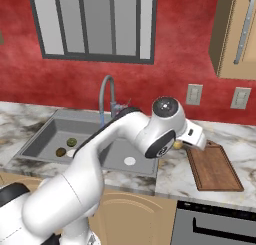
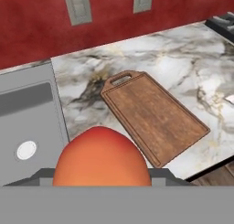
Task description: Pick the kiwi, mango, kiwi from the sink and place them on the cutting board to airdry. Then turn off the sink faucet.
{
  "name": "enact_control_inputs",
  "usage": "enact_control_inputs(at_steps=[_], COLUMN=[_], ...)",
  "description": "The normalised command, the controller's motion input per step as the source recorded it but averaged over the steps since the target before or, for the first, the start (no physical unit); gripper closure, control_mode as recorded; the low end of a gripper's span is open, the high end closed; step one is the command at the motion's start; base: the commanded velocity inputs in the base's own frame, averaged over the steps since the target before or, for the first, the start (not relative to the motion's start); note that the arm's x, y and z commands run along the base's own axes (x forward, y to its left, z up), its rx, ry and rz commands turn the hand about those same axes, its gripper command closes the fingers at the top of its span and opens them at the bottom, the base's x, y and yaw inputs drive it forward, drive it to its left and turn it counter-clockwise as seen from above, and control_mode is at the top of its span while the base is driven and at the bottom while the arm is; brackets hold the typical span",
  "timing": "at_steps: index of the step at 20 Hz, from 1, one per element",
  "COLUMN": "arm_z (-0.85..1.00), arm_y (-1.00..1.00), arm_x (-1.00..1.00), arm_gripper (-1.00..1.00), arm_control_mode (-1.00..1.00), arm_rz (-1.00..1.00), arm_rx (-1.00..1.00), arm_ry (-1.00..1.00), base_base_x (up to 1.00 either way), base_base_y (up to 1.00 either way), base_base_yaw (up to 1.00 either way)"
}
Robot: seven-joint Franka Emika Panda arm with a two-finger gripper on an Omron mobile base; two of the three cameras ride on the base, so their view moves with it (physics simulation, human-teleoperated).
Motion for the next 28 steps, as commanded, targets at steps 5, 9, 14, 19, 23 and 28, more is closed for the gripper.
enact_control_inputs(at_steps=[5,9,14,19,23,28], arm_z=[-0.21,-0.17,-0.08,-0.01,0.0,-0.1], arm_y=[-0.13,-0.16,-0.19,-0.13,-0.03,-0.06], arm_x=[0.11,0.13,0.05,0.11,0.17,0.1], arm_gripper=[1.0,1.0,1.0,1.0,1.0,1.0], arm_control_mode=[-1.0,-1.0,-1.0,-1.0,-1.0,-1.0], arm_rz=[0.0,0.0,0.0,0.0,0.0,0.0], arm_rx=[0.0,0.0,0.0,0.0,0.0,0.0], arm_ry=[0.0,0.0,0.0,0.0,0.01,0.0], base_base_x=[0.0,0.0,0.0,0.0,0.0,0.0], base_base_y=[0.0,0.0,0.0,0.0,0.0,0.0], base_base_yaw=[0.0,0.0,0.0,0.0,0.0,0.0])
